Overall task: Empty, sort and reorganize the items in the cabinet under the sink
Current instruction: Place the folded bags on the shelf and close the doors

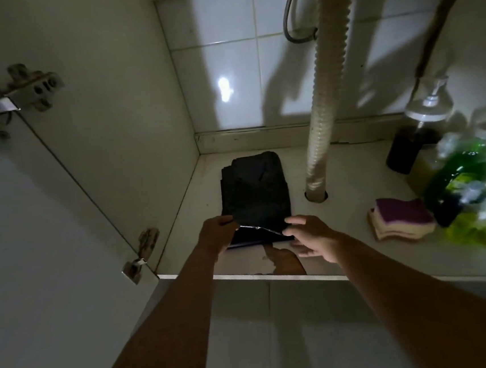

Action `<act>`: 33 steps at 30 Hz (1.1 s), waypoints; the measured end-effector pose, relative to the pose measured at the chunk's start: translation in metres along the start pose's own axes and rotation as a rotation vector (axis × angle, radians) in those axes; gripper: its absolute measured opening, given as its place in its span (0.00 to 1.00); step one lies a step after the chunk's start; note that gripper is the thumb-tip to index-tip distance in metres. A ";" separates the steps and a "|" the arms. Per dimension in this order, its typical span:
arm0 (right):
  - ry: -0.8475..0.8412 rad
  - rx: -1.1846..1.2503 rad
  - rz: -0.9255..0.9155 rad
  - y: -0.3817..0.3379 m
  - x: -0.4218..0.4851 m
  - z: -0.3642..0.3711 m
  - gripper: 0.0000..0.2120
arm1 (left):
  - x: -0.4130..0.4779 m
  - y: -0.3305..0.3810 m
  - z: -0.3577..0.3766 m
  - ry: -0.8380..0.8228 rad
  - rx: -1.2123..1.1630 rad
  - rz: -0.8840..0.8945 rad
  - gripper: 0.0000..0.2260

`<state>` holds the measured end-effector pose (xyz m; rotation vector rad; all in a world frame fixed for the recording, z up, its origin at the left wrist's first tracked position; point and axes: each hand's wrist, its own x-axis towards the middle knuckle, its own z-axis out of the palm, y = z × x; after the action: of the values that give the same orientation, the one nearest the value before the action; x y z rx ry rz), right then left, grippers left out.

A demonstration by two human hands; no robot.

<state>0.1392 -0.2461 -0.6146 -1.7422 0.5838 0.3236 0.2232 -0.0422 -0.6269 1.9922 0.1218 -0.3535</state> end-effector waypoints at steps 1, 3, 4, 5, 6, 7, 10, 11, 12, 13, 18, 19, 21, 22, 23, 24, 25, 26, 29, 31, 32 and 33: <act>-0.020 -0.033 -0.011 -0.001 -0.003 -0.001 0.22 | -0.001 0.002 -0.002 0.008 0.031 0.006 0.14; -0.052 -0.122 -0.052 -0.002 -0.010 -0.004 0.23 | -0.011 0.012 -0.009 -0.011 0.164 0.017 0.10; -0.054 -0.179 -0.086 -0.002 -0.015 -0.007 0.24 | -0.016 0.019 -0.011 -0.030 0.231 0.030 0.14; -0.039 -0.239 -0.124 -0.002 -0.022 -0.012 0.24 | -0.021 0.026 -0.013 -0.039 0.283 0.048 0.19; -0.006 -0.299 -0.166 -0.002 -0.032 -0.019 0.24 | -0.029 0.037 -0.016 -0.042 0.321 0.078 0.23; 0.043 -0.352 -0.208 -0.001 -0.043 -0.027 0.24 | -0.037 0.047 -0.019 -0.050 0.344 0.118 0.24; 0.174 -0.456 -0.310 0.002 -0.100 -0.060 0.21 | -0.075 0.086 -0.019 -0.117 0.368 0.251 0.21; 0.226 -0.459 -0.338 0.004 -0.121 -0.071 0.20 | -0.089 0.099 -0.017 -0.136 0.350 0.303 0.20; 0.291 -0.439 -0.366 0.007 -0.147 -0.082 0.19 | -0.106 0.112 -0.013 -0.157 0.327 0.367 0.19; 0.348 -0.431 -0.387 0.008 -0.169 -0.092 0.18 | -0.121 0.125 -0.009 -0.187 0.315 0.430 0.18; 0.652 -0.633 -0.438 0.034 -0.291 -0.130 0.14 | -0.211 0.184 0.034 -0.363 0.278 0.677 0.15; 0.709 -0.657 -0.452 0.043 -0.314 -0.134 0.14 | -0.232 0.196 0.044 -0.391 0.280 0.735 0.15; 0.820 -0.707 -0.476 0.057 -0.356 -0.140 0.14 | -0.274 0.219 0.068 -0.463 0.295 0.861 0.17; 0.882 -0.733 -0.480 0.065 -0.380 -0.144 0.15 | -0.297 0.230 0.082 -0.499 0.328 0.939 0.18; 0.937 -0.757 -0.482 0.070 -0.399 -0.147 0.15 | -0.319 0.241 0.092 -0.524 0.361 1.013 0.19; 1.000 -0.775 -0.486 0.076 -0.415 -0.150 0.16 | -0.339 0.250 0.103 -0.543 0.378 1.076 0.19; 1.072 -0.790 -0.495 0.083 -0.434 -0.154 0.17 | -0.362 0.260 0.114 -0.560 0.376 1.140 0.20; 1.137 -0.810 -0.518 0.089 -0.449 -0.157 0.17 | -0.382 0.268 0.122 -0.566 0.360 1.209 0.21; 1.364 -0.929 -0.631 0.102 -0.492 -0.162 0.14 | -0.442 0.288 0.139 -0.574 0.327 1.401 0.22; 1.506 -0.980 -0.729 0.112 -0.514 -0.165 0.09 | -0.472 0.295 0.149 -0.576 0.309 1.522 0.24; 1.575 -0.967 -0.742 0.119 -0.523 -0.168 0.08 | -0.485 0.298 0.155 -0.581 0.292 1.580 0.25; 1.646 -0.919 -0.726 0.126 -0.529 -0.172 0.09 | -0.494 0.299 0.161 -0.585 0.279 1.631 0.27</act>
<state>-0.3860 -0.3207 -0.4065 -2.6967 0.8835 -1.7772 -0.2053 -0.2819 -0.2825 1.5412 -1.8539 0.1641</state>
